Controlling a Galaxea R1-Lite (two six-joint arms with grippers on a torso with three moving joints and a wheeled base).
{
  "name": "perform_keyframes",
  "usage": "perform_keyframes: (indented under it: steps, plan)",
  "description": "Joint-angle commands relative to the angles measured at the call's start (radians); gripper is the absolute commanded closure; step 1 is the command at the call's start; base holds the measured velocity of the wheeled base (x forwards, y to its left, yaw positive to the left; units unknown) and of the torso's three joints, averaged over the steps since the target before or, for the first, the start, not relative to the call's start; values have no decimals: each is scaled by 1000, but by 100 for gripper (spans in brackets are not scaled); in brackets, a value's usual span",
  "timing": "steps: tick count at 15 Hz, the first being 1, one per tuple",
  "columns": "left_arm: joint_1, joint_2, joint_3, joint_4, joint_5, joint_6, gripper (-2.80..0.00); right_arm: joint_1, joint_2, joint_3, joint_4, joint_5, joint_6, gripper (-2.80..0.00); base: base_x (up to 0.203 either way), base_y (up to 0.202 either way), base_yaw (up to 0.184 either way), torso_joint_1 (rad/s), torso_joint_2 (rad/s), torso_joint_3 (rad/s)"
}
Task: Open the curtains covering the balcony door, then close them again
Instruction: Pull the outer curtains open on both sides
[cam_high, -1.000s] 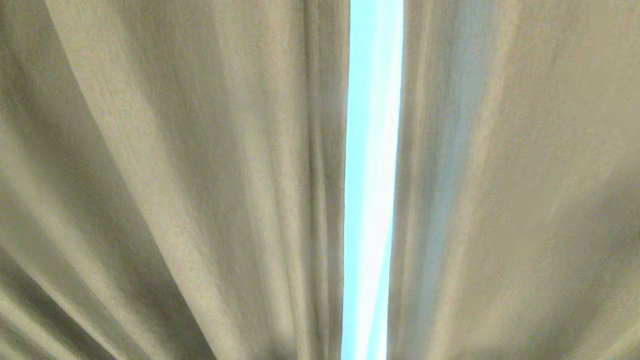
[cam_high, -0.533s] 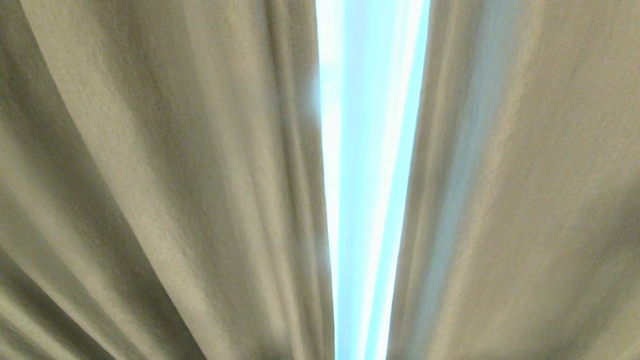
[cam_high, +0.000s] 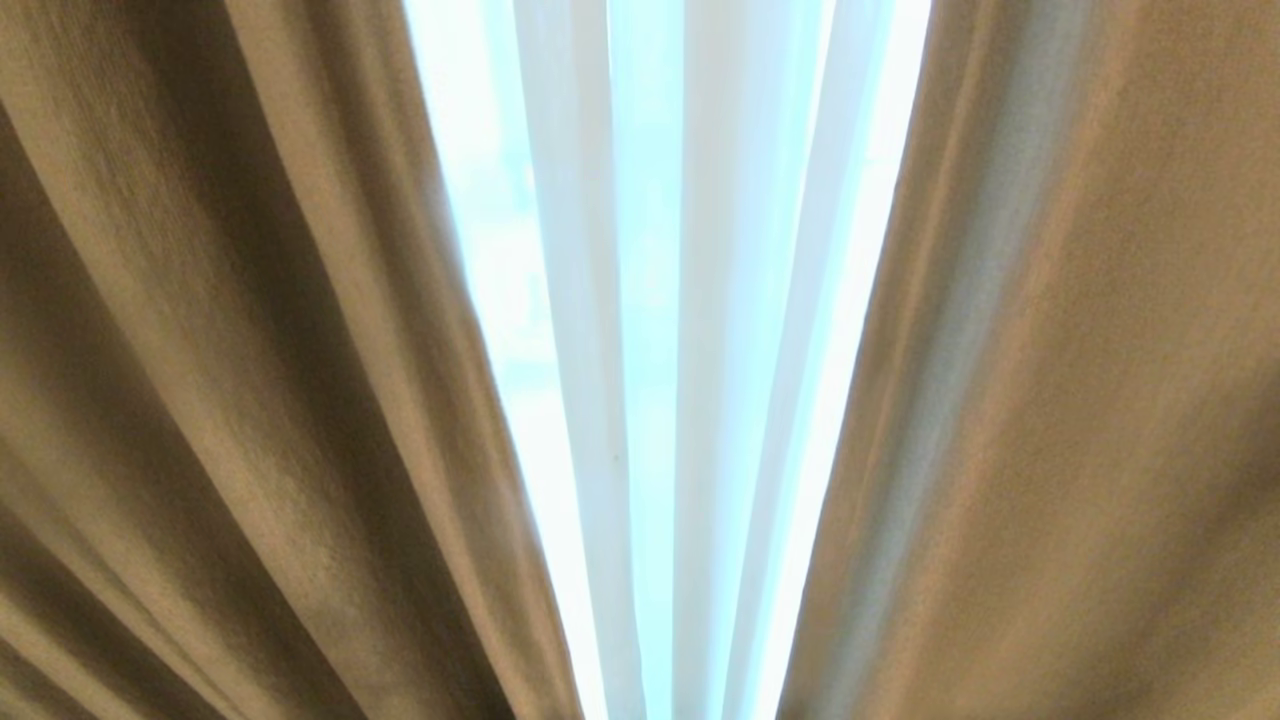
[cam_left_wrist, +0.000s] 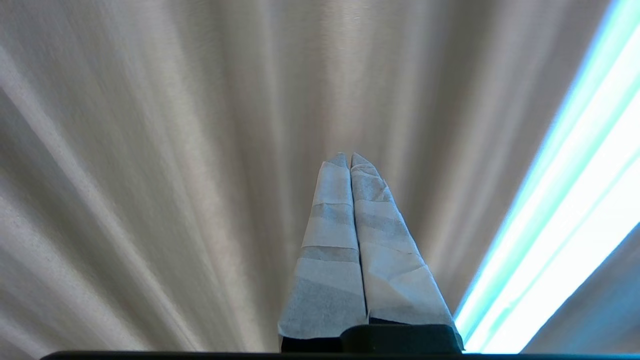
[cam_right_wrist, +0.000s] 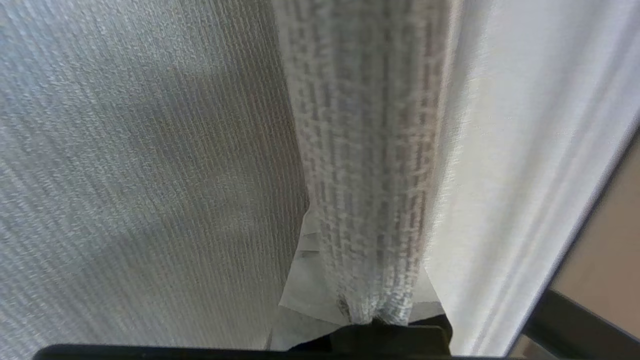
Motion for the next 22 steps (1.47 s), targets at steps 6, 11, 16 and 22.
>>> perform_keyframes:
  steps: [6,11,16,22]
  plan:
    - [0,0,0,0,0,0,0,62,-128,55,-9,198,27,0,0,0,0,0,0,0]
    - [0,0,0,0,0,0,0,278,-210,80,-3,214,44,0,0,0,0,0,0,0]
    - [0,0,0,0,0,0,0,432,-265,127,-6,213,47,0,0,0,0,0,0,0]
    - [0,0,0,0,0,0,0,431,-271,140,-6,214,47,0,0,0,0,0,0,0]
